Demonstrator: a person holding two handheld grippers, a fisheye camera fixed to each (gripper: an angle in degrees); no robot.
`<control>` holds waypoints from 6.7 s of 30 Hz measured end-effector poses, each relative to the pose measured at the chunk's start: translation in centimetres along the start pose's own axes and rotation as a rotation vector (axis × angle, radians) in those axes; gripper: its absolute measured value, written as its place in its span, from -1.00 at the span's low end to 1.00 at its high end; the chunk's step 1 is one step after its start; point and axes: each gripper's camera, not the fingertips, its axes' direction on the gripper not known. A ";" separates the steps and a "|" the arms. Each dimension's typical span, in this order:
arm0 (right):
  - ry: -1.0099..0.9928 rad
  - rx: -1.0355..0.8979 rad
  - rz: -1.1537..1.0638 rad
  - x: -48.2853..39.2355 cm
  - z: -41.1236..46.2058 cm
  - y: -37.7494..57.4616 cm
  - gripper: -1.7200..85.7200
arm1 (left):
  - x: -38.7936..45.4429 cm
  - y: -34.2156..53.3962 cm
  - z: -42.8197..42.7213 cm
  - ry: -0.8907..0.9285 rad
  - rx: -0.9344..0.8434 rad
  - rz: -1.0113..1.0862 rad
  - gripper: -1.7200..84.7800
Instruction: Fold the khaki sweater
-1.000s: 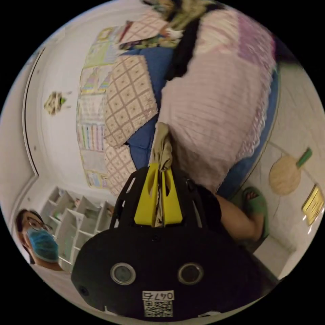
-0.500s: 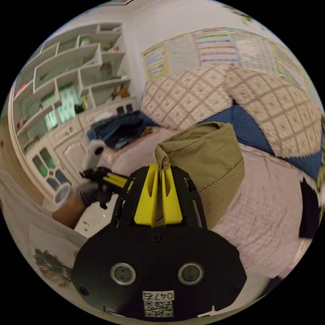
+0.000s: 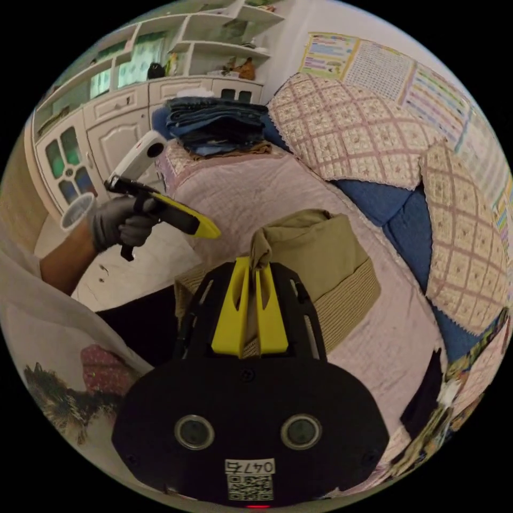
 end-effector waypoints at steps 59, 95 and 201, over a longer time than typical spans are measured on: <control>-0.441 0.366 0.332 29.2 12.7 -18.9 -0.93 | -20.8 -12.4 -20.9 0.417 0.276 -0.024 -0.83; -0.260 0.494 0.226 16.7 24.9 -56.5 -0.78 | -25.5 -30.3 -123.0 -0.799 0.913 -0.094 -0.70; -0.211 0.591 0.001 19.4 12.2 -39.9 -0.93 | -19.6 -9.9 -24.7 -0.679 0.613 0.139 -0.86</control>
